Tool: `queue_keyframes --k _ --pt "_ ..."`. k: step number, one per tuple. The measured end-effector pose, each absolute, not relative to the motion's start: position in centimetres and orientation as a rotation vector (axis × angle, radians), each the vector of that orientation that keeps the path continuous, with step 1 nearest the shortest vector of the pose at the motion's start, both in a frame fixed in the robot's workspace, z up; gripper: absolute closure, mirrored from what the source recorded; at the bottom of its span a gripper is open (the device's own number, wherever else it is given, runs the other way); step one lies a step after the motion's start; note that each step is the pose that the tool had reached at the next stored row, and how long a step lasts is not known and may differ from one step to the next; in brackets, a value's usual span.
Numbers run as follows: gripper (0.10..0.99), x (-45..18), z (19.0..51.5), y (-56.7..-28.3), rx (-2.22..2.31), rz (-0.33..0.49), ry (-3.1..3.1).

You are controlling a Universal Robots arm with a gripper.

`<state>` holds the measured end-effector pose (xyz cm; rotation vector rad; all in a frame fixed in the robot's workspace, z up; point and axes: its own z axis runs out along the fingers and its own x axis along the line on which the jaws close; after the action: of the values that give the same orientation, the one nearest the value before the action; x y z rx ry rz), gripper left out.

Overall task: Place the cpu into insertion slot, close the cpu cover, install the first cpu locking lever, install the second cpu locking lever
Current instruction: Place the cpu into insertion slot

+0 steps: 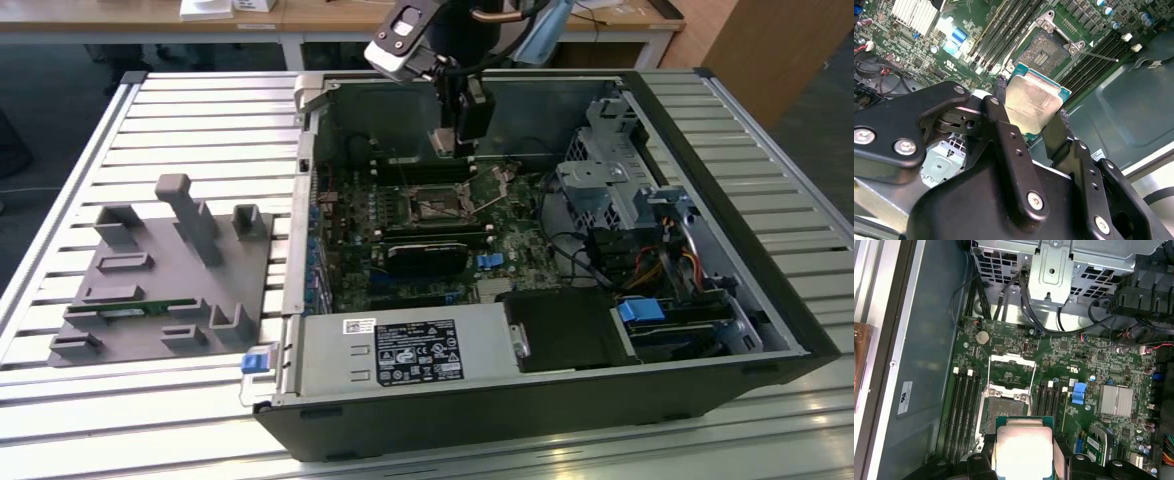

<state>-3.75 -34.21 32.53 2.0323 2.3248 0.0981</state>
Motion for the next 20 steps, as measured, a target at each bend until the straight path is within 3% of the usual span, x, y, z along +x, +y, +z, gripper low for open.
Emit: queue_keyframes --k 20 --pt "0.549 -3.75 31.70 -34.20 2.032 0.098 2.325"
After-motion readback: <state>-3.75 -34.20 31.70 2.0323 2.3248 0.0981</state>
